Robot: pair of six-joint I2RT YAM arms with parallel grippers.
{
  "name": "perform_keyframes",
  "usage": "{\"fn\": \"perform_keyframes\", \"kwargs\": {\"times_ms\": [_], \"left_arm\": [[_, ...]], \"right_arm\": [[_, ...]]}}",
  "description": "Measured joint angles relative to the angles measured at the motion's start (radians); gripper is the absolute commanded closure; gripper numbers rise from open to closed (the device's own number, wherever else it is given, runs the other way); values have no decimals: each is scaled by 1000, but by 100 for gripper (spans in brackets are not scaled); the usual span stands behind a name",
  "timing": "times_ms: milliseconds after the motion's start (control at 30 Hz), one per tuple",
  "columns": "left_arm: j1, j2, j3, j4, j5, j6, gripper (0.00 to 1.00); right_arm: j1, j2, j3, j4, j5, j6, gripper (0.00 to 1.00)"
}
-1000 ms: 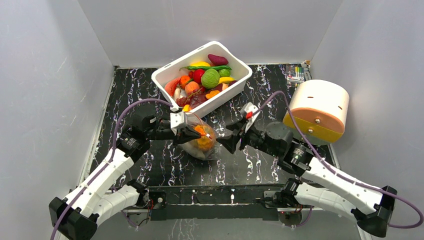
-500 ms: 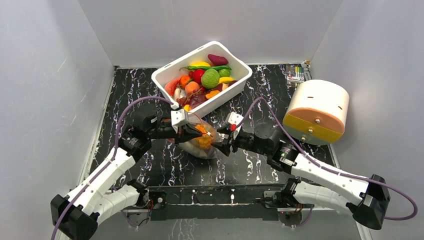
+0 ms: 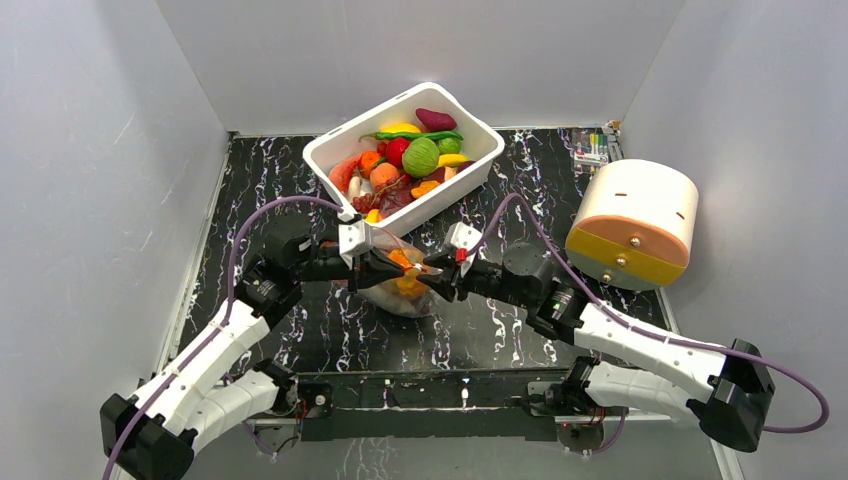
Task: Place the food in the zip-top bag and seal the zipper
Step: Zip the zipper food storage bag at the center of the board.
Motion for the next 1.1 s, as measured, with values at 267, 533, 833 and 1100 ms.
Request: {"fn": "perform_keyframes", "kwargs": {"times_ms": [267,533,833,1100], "left_arm": [[0,-23,-34,21,14,-12,100],[0,-25,-5,-29,23,23,59],[0,-46,62,-59,92,97,49],[0,36,75,-74,164,123,54]], "right_arm": [[13,39,0,35,-16,-9,100],[14,41,-2,40,-63,-32,100],[14,41,-1,17,-107,-47,100],[14,46,5,18,-108,-26,100]]}}
